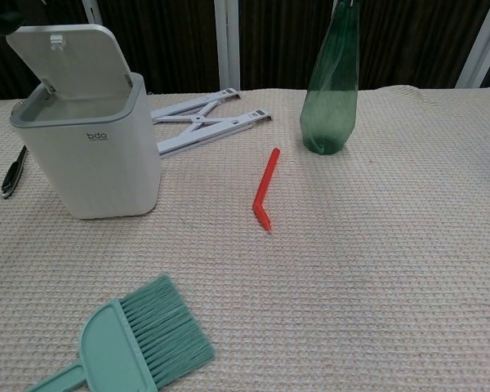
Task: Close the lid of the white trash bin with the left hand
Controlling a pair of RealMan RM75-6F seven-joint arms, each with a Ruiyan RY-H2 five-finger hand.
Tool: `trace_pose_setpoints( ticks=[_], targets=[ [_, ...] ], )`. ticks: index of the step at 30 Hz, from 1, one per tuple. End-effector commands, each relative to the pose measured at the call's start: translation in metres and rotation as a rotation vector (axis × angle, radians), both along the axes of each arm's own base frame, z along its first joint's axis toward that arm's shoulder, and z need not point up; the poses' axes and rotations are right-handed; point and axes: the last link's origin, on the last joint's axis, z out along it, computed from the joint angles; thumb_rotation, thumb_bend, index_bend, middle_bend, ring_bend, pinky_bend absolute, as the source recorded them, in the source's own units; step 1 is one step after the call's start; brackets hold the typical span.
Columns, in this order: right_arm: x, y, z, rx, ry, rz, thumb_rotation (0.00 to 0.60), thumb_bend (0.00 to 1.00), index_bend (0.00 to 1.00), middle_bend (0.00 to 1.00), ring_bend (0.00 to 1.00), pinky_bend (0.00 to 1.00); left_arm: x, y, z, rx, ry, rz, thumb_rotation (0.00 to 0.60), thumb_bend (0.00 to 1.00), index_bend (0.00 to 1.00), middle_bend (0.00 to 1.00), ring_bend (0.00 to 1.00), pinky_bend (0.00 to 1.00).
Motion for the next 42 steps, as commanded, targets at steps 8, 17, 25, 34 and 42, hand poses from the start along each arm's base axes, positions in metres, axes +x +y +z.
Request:
trace_pose_setpoints(
  ticks=[8,17,25,34,42],
  targets=[
    [0.001,0.000,-0.001,0.002,-0.006,-0.001,0.600,0.23,0.00,0.00,0.00,0.01,-0.014,-0.019,-0.008,-0.073,0.052,-0.007,0.600,0.72,0.24,1.00,0.95,0.96],
    [0.002,0.001,-0.001,0.006,-0.018,-0.008,0.600,0.23,0.00,0.00,0.00,0.01,-0.031,-0.026,-0.029,-0.092,0.112,-0.059,0.600,0.72,0.24,1.00,0.95,0.96],
    [0.001,0.002,0.000,0.006,-0.022,-0.015,0.600,0.23,0.00,0.00,0.00,0.01,-0.043,-0.029,-0.046,-0.100,0.154,-0.082,0.600,0.72,0.24,1.00,0.95,0.96],
    [0.000,0.002,0.001,0.005,-0.025,-0.018,0.600,0.23,0.00,0.00,0.00,0.01,-0.047,-0.028,-0.056,-0.092,0.149,-0.075,0.600,0.72,0.24,1.00,0.95,0.96],
    [0.001,0.002,0.000,0.007,-0.022,-0.014,0.600,0.23,0.00,0.00,0.00,0.01,-0.024,-0.027,-0.033,-0.013,0.047,-0.123,0.600,0.67,0.20,1.00,0.92,0.95]
  ],
)
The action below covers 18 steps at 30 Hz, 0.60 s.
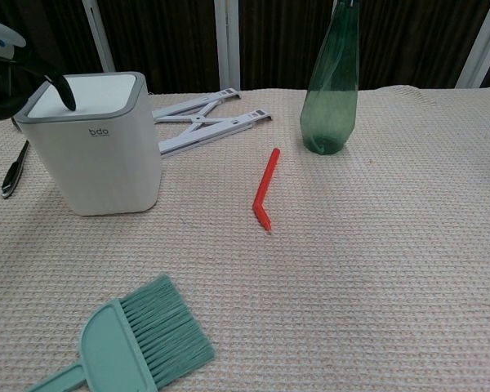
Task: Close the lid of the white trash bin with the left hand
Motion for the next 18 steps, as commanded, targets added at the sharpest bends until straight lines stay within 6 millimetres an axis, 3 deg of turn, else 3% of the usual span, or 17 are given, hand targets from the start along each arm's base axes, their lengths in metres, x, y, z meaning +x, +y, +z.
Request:
trace_pose_setpoints(
  ticks=[1,5,8,11,13,16,18],
  targets=[
    [0.000,0.000,0.000,0.000,0.002,0.002,0.600,0.23,0.00,0.00,0.00,0.01,0.009,-0.003,0.013,0.036,-0.053,-0.024,0.600,0.63,0.18,0.98,0.89,0.93],
    [0.000,0.000,0.000,0.000,0.003,0.005,0.600,0.23,0.00,0.00,0.00,0.01,0.008,-0.012,0.028,0.082,-0.097,-0.038,0.600,0.49,0.12,0.88,0.79,0.86],
    [-0.001,0.000,0.002,0.000,0.012,0.009,0.600,0.23,0.00,0.00,0.00,0.01,-0.006,-0.026,0.040,0.164,-0.122,-0.072,0.600,0.38,0.05,0.72,0.67,0.80],
    [-0.003,0.000,0.002,0.005,0.021,0.006,0.600,0.23,0.00,0.00,0.00,0.01,-0.031,-0.046,0.043,0.243,-0.129,-0.113,0.600,0.26,0.00,0.42,0.41,0.54],
    [-0.004,0.000,0.003,0.010,0.030,-0.001,0.600,0.23,0.00,0.00,0.00,0.01,-0.050,-0.062,0.042,0.290,-0.141,-0.126,0.600,0.15,0.00,0.20,0.19,0.31],
    [-0.004,0.001,0.003,0.013,0.037,-0.009,0.600,0.23,0.00,0.00,0.00,0.00,-0.085,-0.091,0.031,0.331,-0.201,-0.076,0.600,0.06,0.00,0.01,0.01,0.07],
    [-0.004,0.002,0.004,0.011,0.048,-0.009,0.600,0.23,0.00,0.00,0.00,0.00,-0.107,-0.105,0.027,0.357,-0.214,-0.069,0.600,0.04,0.00,0.00,0.00,0.01]
  ],
)
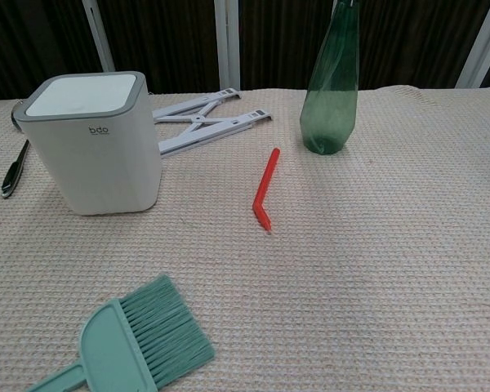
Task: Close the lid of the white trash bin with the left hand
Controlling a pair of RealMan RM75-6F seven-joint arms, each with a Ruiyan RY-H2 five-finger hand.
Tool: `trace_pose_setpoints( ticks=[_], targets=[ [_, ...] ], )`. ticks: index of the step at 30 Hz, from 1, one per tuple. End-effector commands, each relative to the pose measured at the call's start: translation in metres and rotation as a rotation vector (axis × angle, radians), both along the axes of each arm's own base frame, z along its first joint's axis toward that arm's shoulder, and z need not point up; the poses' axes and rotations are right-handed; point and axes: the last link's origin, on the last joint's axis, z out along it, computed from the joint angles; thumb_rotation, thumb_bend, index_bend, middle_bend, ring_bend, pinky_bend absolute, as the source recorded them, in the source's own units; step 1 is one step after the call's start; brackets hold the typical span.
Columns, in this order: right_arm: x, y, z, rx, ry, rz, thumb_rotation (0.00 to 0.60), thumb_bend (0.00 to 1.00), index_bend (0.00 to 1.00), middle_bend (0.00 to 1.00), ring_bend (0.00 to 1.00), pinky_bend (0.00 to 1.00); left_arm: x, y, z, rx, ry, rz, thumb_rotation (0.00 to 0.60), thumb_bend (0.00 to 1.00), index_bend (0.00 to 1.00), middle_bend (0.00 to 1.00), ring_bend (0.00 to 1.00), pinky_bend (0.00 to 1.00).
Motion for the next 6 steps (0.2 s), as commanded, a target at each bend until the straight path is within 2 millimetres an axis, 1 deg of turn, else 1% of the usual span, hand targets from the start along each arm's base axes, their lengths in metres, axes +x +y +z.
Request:
trace_pose_setpoints(
  ticks=[1,3,6],
  targets=[
    [0.000,0.001,0.001,-0.002,0.011,0.000,0.600,0.23,0.00,0.00,0.00,0.00,-0.066,-0.053,-0.012,0.089,-0.088,0.049,0.600,0.03,0.00,0.00,0.00,0.00],
    [0.001,0.001,0.001,-0.004,0.023,0.005,0.600,0.23,0.00,0.00,0.00,0.00,-0.088,-0.067,-0.014,0.140,-0.059,0.038,0.600,0.03,0.00,0.00,0.00,0.00],
    [0.001,0.001,0.002,-0.008,0.046,0.012,0.600,0.23,0.00,0.00,0.00,0.00,-0.112,-0.082,-0.020,0.175,-0.031,0.042,0.600,0.02,0.00,0.00,0.00,0.00]
  ],
)
